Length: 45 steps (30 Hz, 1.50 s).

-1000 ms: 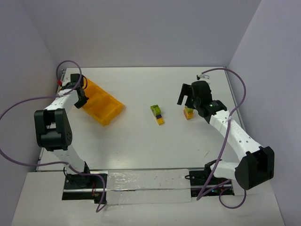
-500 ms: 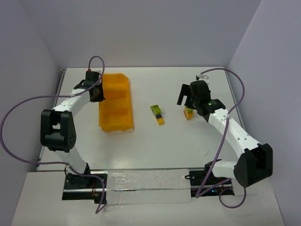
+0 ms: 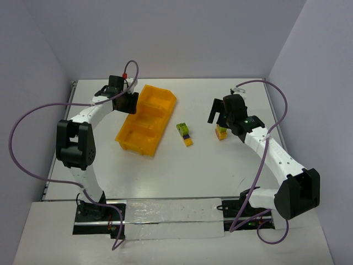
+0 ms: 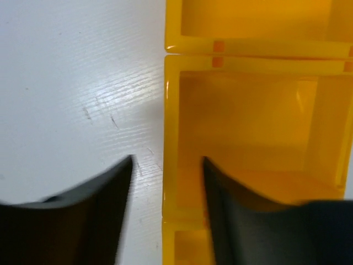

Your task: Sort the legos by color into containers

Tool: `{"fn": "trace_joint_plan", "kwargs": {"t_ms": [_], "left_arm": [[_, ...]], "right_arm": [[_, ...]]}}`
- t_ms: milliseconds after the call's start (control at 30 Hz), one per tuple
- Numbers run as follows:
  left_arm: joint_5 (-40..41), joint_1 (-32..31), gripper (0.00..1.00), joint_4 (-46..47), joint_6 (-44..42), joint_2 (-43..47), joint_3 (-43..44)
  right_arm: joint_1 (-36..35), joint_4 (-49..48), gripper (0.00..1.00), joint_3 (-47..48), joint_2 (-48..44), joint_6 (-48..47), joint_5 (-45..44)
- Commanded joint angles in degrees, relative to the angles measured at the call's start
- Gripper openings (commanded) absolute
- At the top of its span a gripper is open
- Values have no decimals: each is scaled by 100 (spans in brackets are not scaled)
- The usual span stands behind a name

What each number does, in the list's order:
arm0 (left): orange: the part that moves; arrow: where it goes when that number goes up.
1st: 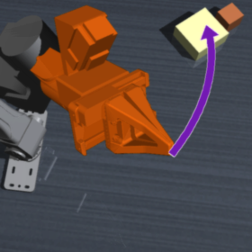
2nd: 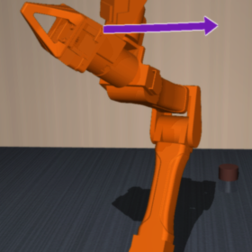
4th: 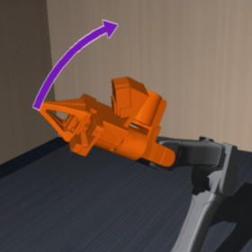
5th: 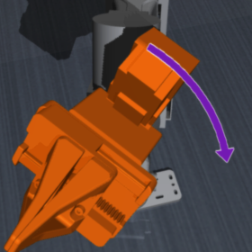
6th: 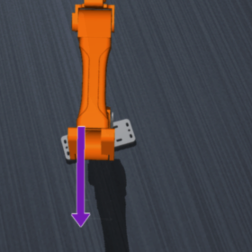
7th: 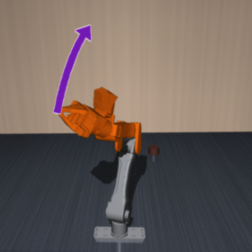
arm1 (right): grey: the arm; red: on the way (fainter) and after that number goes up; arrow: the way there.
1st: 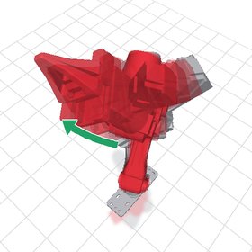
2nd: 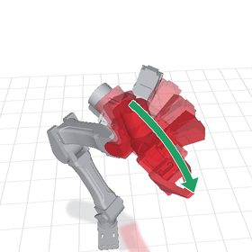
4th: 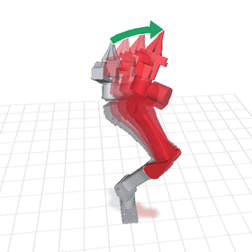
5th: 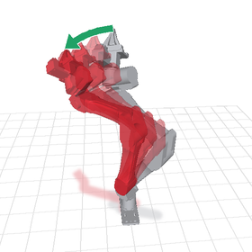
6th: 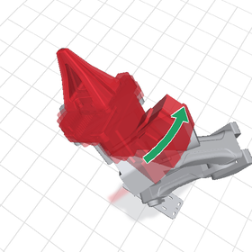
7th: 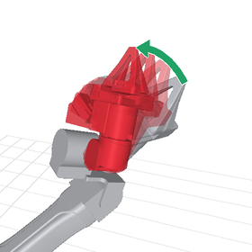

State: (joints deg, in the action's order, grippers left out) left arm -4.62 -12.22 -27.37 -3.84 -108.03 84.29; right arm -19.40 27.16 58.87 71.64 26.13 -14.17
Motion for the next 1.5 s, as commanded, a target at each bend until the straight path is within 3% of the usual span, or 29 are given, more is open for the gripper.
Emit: {"fn": "trace_joint_plan", "kwargs": {"t_ms": [0, 167, 233, 333, 467, 500, 567, 667, 800, 1067, 1267, 1400, 1467], "left_arm": [[413, -94, 68, 64, -28, 237, 604], [942, -88, 67, -67, 744, 467, 1019], [1389, -88, 63, -359, 1715, 421, 1424], [1289, -131, 61, -1091, 3145, 74, 2192], [1929, -497, 59, -1655, 4812, -69, 2302], [2470, -646, 61, -1778, 5560, -78, 2182], [2544, -1017, 72, -1755, 6390, -98, 1891], [2344, -1251, 74, -1889, 7474, -454, 2009], [2589, -1475, 79, -2361, 7987, -992, 2554], [2783, -1459, 92, -2164, 8393, -1400, 2614], [2800, -1459, 89, -2426, 8451, -2020, 3286], [2815, -1436, 82, -2263, 8426, -2267, 3400], [2831, -1420, 73, -2334, 8410, -2385, 3527]], "right_arm": [[-40, 44, 100, 183, -77, 65, -106], [-38, -9, 100, 160, -88, 76, -59], [-38, -22, 100, 160, -84, 81, -46], [-38, -61, 100, 125, -97, 85, -24], [-38, -88, 100, 107, -106, 103, 20], [-46, -88, 100, 98, -115, 111, 29], [-47, -79, 100, 94, -136, 137, 50], [-38, -58, 100, 53, -197, 145, 81], [-38, -35, 100, -34, -329, 93, 69], [-38, 9, 100, -191, -467, 33, -6], [-39, 10, 100, -183, -456, 34, 28], [-38, 11, 100, -192, -458, 21, 14], [-38, 21, 100, -198, -461, 15, 17]]}}
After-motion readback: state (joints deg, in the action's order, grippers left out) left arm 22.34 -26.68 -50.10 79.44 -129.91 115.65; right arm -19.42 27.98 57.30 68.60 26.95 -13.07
